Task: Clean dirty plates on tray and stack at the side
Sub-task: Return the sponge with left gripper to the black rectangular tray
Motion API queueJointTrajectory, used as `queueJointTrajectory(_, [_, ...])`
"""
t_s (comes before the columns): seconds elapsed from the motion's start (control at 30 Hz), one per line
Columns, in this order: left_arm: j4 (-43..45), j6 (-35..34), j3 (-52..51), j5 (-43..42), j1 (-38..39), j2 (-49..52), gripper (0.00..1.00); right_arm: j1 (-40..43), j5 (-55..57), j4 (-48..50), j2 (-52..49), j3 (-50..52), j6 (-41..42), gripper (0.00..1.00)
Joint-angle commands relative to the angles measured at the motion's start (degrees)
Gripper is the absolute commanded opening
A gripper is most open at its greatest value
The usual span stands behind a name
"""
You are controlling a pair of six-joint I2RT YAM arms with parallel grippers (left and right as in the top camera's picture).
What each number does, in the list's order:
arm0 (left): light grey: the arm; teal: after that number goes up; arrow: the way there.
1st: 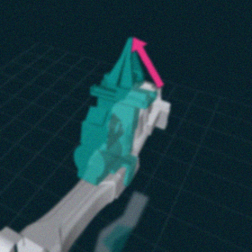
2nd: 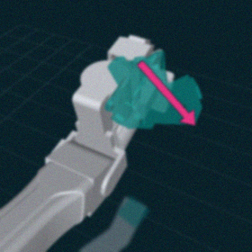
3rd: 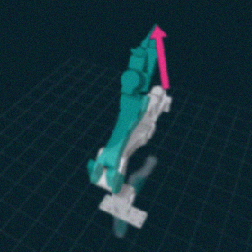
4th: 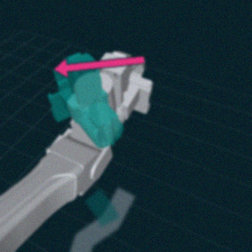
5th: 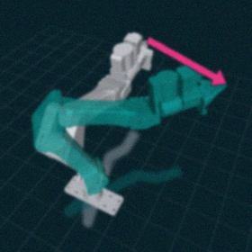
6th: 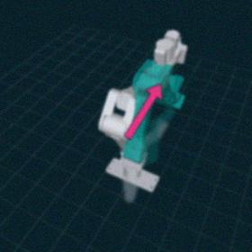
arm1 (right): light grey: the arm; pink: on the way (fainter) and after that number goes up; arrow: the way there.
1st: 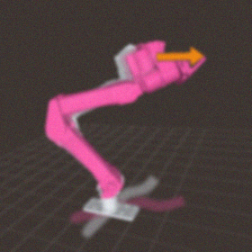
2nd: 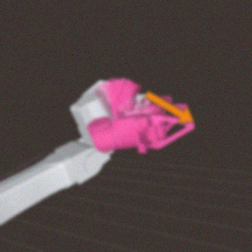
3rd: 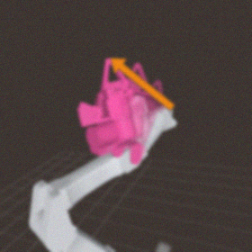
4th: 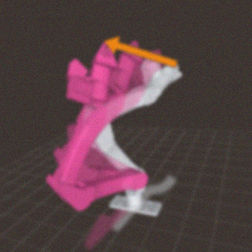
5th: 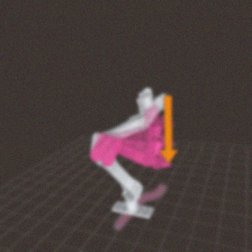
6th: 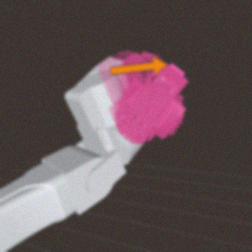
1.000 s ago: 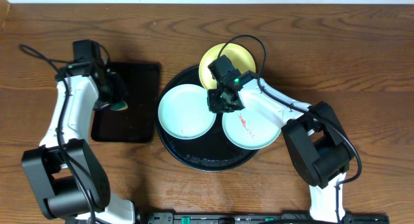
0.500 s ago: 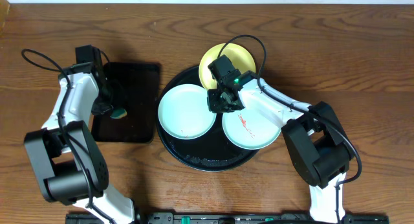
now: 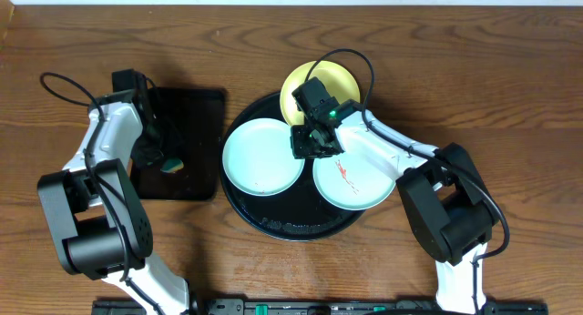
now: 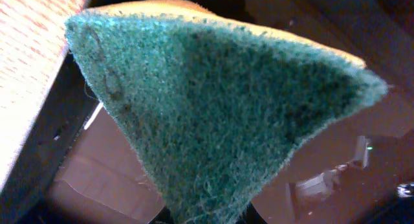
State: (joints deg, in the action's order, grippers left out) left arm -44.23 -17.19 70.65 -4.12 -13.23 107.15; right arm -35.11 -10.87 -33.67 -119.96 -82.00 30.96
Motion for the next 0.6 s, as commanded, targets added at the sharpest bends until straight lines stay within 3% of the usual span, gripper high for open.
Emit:
queueJointTrajectory(0.0, [0.39,-0.94,-1.22,0.04,0.17,0.59,0.08,-0.20,0.92,-0.15,-0.94,-0.39,-0.37,0.39])
queueJointTrajectory(0.47, [0.98,-0.92,-1.40,0.04,0.17,0.59,0.08,-0.20,0.90,0.07,-0.94,-0.39,-0.59,0.38])
queueJointTrajectory(0.57, [1.42,-0.92,-1.40,0.04,0.17,0.59,0.08,-0.20,-0.11,0.50,-0.94,-0.39,-1.92,0.24])
